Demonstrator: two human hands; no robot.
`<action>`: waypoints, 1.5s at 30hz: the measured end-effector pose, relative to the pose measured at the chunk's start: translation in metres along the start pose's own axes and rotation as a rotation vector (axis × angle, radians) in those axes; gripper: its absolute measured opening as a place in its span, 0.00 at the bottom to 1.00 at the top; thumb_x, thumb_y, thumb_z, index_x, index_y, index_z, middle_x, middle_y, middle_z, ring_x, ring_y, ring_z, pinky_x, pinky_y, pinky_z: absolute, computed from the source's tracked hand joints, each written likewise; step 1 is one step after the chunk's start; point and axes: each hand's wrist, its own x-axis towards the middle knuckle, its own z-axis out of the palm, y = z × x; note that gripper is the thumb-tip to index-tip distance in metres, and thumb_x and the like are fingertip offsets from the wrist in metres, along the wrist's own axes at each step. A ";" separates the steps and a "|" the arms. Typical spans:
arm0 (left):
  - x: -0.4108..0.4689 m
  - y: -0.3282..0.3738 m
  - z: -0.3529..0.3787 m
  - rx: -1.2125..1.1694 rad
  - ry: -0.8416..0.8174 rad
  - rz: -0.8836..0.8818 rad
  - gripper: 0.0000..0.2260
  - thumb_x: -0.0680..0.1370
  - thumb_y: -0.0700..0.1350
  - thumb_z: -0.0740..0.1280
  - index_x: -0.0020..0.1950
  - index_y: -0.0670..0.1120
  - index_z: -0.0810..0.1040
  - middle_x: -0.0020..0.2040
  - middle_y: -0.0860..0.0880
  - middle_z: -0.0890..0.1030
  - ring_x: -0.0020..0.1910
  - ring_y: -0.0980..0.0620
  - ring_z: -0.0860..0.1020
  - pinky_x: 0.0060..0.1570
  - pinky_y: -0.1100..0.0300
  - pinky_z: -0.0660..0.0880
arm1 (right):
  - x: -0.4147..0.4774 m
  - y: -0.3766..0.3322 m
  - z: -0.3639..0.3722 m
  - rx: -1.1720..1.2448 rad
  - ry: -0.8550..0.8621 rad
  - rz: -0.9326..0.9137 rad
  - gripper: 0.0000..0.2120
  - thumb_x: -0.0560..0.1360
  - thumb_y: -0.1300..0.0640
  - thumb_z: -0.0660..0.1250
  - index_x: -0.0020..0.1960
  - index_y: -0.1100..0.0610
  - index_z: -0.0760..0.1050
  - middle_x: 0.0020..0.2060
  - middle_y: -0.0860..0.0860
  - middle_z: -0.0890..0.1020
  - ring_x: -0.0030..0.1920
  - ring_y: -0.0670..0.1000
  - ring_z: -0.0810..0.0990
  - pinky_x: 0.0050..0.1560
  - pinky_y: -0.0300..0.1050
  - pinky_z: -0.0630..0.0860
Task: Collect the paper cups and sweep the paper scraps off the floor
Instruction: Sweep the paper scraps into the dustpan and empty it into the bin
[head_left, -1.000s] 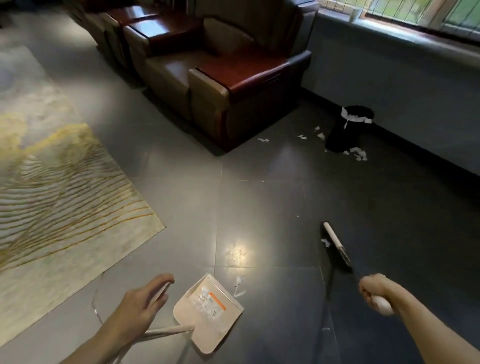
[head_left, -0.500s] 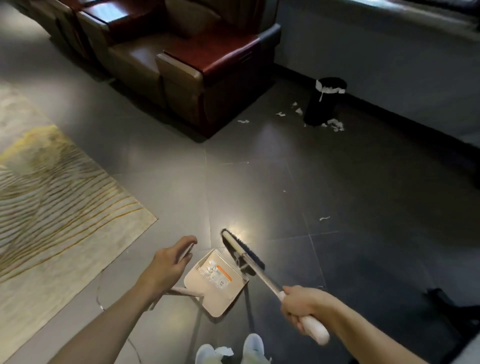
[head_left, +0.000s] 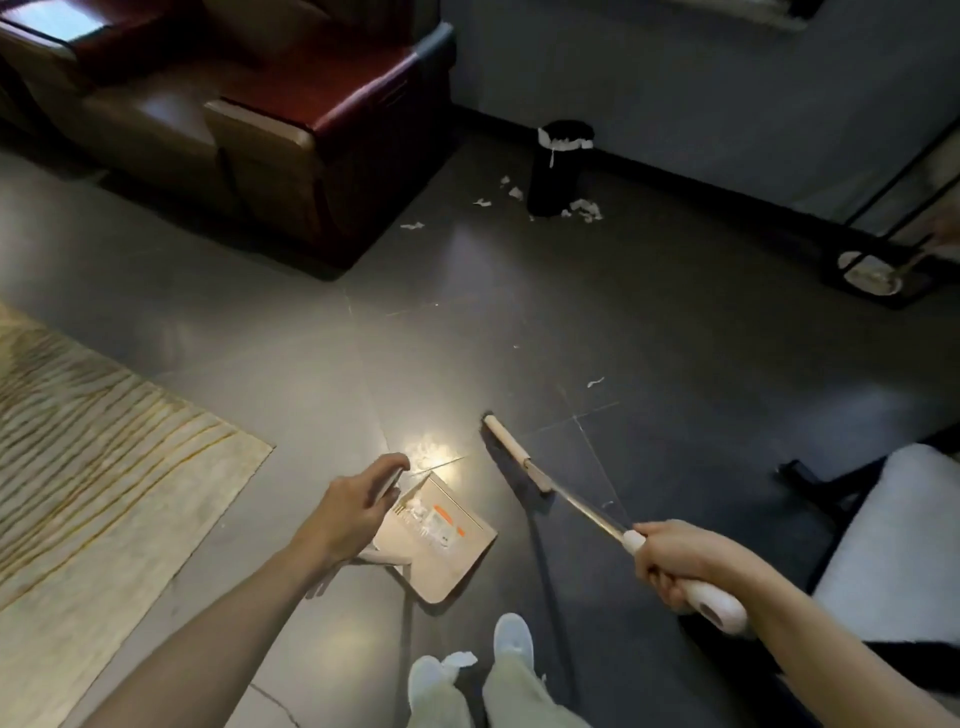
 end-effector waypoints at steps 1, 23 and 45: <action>0.001 0.003 0.004 -0.001 -0.020 0.013 0.10 0.80 0.44 0.62 0.60 0.55 0.71 0.33 0.45 0.77 0.25 0.57 0.70 0.32 0.61 0.72 | 0.003 0.005 -0.002 -0.013 0.037 0.007 0.29 0.72 0.70 0.56 0.70 0.51 0.65 0.21 0.51 0.71 0.19 0.45 0.67 0.20 0.34 0.65; 0.027 0.038 0.016 0.067 -0.075 0.186 0.11 0.79 0.42 0.62 0.61 0.51 0.71 0.46 0.46 0.82 0.44 0.44 0.79 0.44 0.53 0.75 | -0.029 0.006 0.019 0.511 -0.309 0.132 0.16 0.75 0.71 0.55 0.59 0.57 0.68 0.20 0.51 0.66 0.17 0.44 0.64 0.15 0.32 0.62; 0.207 0.040 -0.044 0.001 0.271 -0.286 0.12 0.80 0.46 0.61 0.64 0.53 0.71 0.52 0.48 0.80 0.35 0.51 0.76 0.41 0.56 0.75 | 0.181 -0.239 -0.183 0.264 0.090 -0.085 0.11 0.75 0.71 0.52 0.36 0.63 0.68 0.21 0.53 0.70 0.15 0.46 0.67 0.17 0.34 0.65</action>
